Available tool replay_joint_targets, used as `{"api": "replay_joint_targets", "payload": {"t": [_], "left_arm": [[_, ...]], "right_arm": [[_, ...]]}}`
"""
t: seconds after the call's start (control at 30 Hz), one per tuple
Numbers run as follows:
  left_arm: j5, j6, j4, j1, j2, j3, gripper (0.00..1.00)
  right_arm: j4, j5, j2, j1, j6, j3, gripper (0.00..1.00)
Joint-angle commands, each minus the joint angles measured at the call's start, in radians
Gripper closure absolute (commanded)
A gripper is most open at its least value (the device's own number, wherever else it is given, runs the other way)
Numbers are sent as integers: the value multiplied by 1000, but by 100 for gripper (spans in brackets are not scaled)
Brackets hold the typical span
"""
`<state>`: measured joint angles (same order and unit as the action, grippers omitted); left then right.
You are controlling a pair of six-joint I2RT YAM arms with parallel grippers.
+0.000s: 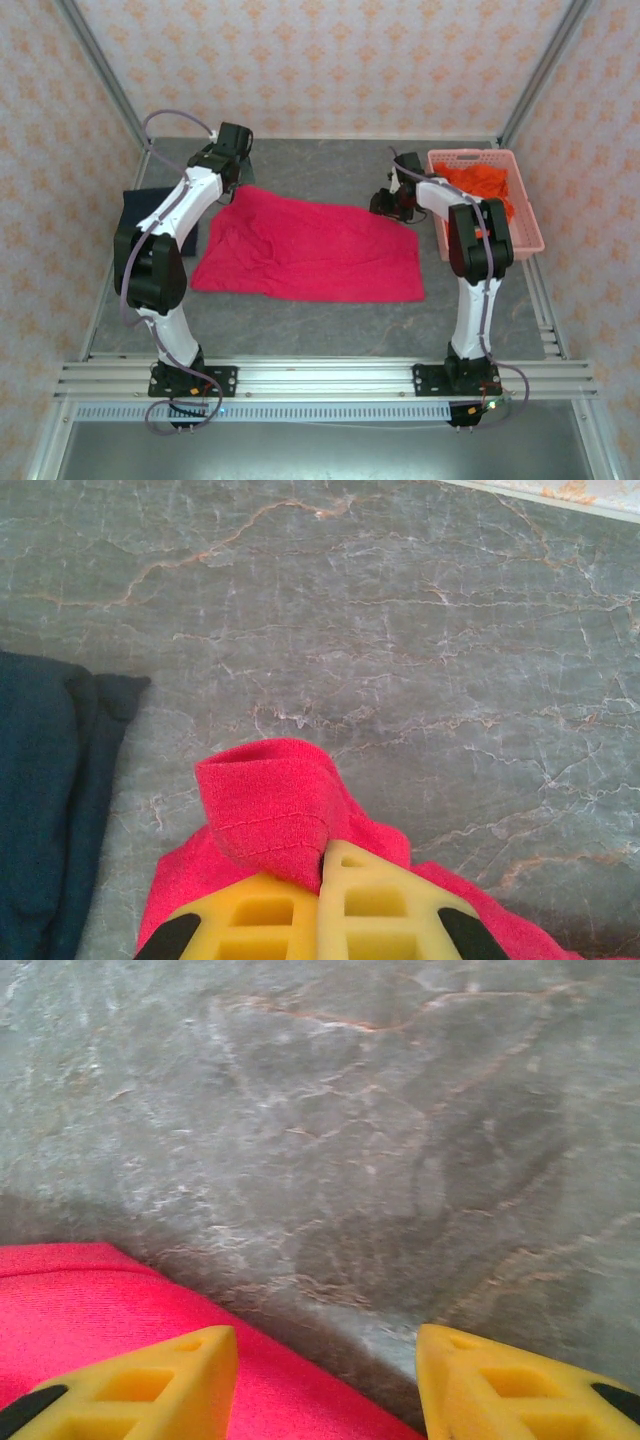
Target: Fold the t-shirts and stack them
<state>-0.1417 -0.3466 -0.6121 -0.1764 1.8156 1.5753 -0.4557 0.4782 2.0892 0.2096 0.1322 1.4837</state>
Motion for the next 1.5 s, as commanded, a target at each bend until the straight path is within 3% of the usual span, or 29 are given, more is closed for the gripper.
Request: {"api": "replay_joint_targets", "payload": {"t": [0.0, 0.33, 0.73, 1.07, 1.47], "left_arm": [[-1, -28, -45, -6, 20, 6, 100], [8, -29, -58, -7, 48, 25, 100], [-13, -43, -60, -8, 15, 1, 100], [-63, -106, -110, -14, -156, -159, 100], [-45, -213, -193, -21, -422, -469, 100]], "right_arm": [[-67, 80, 51, 28, -101, 76, 48], [-68, 196, 89, 47, -152, 102, 50], [-14, 123, 24, 48, -138, 70, 100], [141, 67, -163, 75, -148, -134, 100], [183, -10, -396, 139, -129, -413, 100]]}}
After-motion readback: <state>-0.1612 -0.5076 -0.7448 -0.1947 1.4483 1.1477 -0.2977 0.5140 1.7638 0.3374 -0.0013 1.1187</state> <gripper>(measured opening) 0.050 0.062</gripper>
